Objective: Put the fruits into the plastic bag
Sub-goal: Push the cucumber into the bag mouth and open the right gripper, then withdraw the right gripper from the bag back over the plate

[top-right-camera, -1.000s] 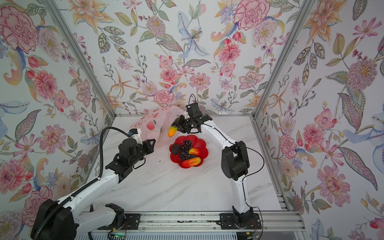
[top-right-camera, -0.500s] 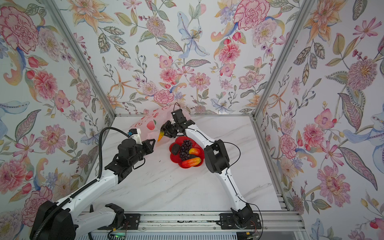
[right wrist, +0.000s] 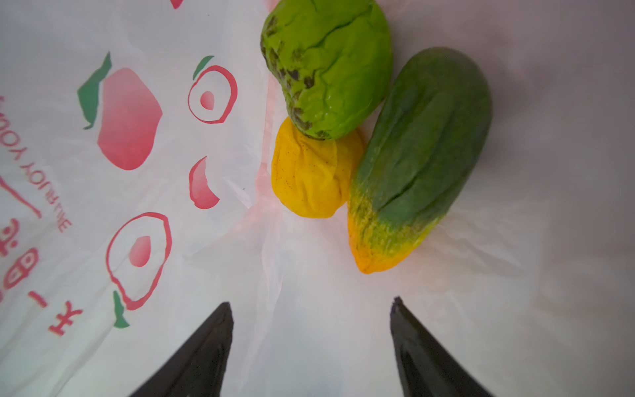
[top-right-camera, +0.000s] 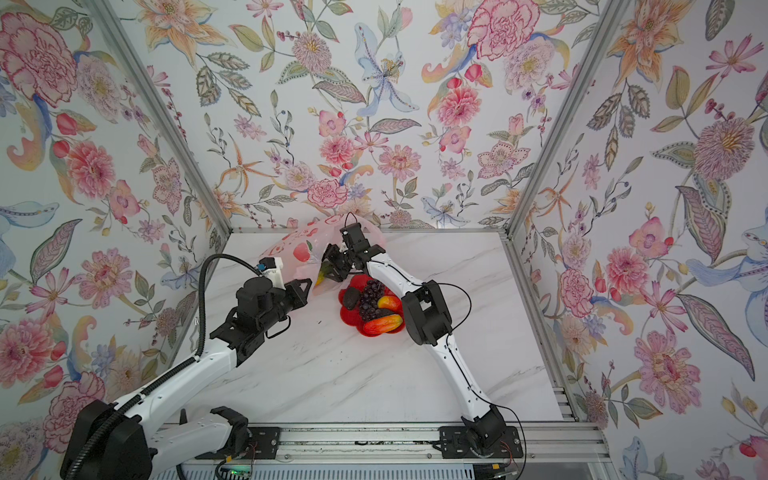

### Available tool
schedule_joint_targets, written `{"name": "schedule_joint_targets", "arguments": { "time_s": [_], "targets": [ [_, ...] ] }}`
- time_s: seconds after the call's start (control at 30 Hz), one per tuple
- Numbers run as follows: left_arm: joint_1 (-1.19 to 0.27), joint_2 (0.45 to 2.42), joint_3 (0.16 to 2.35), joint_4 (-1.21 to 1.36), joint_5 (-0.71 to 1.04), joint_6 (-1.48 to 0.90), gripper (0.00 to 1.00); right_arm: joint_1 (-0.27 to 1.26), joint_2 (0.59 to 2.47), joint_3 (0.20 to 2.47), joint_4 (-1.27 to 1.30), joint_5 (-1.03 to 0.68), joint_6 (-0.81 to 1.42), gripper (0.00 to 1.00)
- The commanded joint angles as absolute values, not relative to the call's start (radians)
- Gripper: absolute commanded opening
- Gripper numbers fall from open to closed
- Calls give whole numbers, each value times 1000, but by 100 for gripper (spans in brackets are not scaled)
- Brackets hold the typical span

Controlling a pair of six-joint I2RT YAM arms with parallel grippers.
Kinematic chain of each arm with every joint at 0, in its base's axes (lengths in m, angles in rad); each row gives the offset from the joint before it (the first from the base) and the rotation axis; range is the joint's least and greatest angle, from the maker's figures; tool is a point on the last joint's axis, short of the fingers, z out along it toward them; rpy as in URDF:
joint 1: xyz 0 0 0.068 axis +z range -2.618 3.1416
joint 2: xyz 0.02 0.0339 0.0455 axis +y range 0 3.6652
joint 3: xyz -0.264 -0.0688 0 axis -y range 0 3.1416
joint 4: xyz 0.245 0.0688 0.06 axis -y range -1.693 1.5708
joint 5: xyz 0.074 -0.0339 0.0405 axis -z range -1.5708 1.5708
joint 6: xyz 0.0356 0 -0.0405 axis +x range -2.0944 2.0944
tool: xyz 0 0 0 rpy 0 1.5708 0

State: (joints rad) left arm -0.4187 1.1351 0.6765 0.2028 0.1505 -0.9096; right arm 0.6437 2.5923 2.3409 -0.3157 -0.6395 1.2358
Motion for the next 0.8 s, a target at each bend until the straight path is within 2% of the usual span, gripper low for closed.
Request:
{"name": "schedule_joint_targets", "arguments": {
  "time_s": [0.0, 0.47, 0.77],
  "targets": [
    [-410, 1137, 683, 209, 153, -915, 0, 640, 2576, 2372, -296, -657, 1224, 74],
    [-407, 1120, 674, 211, 145, -914, 0, 630, 2462, 2349, -435, -641, 1094, 75],
    [-392, 1095, 655, 208, 141, -914, 0, 601, 2233, 2101, -555, -572, 944, 75]
  ]
}}
